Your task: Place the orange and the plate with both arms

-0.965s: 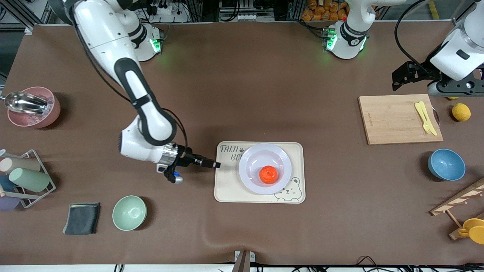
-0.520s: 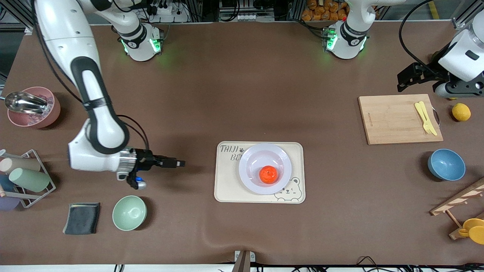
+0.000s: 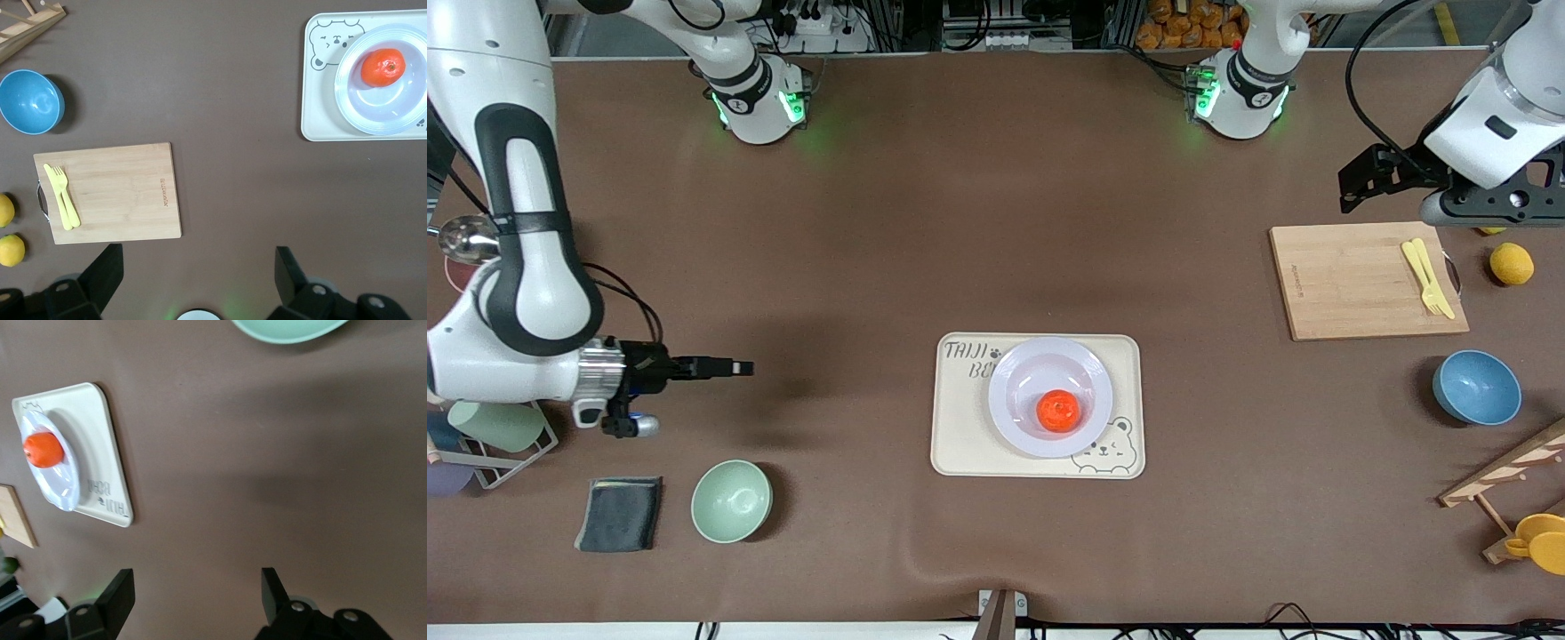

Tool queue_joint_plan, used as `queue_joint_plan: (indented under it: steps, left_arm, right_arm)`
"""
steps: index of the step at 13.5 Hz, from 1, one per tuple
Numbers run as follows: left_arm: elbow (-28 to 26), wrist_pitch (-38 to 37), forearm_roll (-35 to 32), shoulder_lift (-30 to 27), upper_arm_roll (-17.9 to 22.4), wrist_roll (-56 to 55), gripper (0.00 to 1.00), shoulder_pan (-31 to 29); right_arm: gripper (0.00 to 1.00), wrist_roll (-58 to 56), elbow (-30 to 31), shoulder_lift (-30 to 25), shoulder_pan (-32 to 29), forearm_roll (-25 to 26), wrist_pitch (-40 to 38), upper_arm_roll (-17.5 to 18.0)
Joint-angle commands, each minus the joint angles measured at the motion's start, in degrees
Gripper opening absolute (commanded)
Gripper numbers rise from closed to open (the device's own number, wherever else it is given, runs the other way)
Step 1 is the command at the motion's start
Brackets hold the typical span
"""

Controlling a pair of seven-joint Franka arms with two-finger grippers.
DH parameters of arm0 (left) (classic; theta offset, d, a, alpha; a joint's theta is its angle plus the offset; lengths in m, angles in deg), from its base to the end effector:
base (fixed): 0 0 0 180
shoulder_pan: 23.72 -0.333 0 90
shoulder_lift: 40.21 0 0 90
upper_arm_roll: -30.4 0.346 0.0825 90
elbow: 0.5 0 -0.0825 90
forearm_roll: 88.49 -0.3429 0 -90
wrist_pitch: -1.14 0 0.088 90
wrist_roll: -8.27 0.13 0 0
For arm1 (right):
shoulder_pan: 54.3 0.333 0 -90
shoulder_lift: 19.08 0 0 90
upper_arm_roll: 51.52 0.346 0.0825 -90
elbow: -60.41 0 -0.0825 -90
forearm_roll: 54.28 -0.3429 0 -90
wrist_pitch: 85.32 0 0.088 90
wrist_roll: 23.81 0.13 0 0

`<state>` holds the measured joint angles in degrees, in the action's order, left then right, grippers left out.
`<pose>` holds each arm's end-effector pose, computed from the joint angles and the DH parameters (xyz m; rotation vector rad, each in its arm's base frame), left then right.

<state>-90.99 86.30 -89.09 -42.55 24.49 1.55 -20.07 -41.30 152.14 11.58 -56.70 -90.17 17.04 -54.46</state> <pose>0.4828 -0.0811 0.6411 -3.1178 0.0760 0.0777 0.6334 0.0092 0.3383 -2.5173 0.0418 0.2855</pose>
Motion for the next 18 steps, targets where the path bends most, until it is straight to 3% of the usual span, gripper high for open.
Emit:
queue_joint_plan:
  steps: [1,4,8,14,18]
  left_arm:
    - [-1.2,-0.3,0.3,-1.6,-0.1,-0.6,1.0,-0.4]
    - [-1.0,-0.2,0.1,-1.3,-0.1,-0.6,1.0,-0.4]
    - [-1.0,-0.3,0.2,-1.5,0.6,-0.6,1.0,0.1]
    - [-0.9,-0.3,0.2,-1.4,2.3,-0.8,1.0,2.1]
    - [-0.6,-0.2,0.2,-1.2,2.4,-0.9,1.0,2.5]
  right_arm:
    - [0.89,0.1,-3.6,-4.1,-0.2,8.6,-5.6,1.1]
    - [0.93,3.5,-9.4,-8.1,0.1,18.1,-15.2,1.2]
    - [0.98,4.0,-8.7,-16.4,-0.3,25.4,-19.9,1.2]
    - [1.0,4.4,6.2,-32.2,-0.5,29.2,-12.3,1.0]
    - [1.0,6.4,6.5,-34.4,-0.5,32.1,-9.3,1.2]
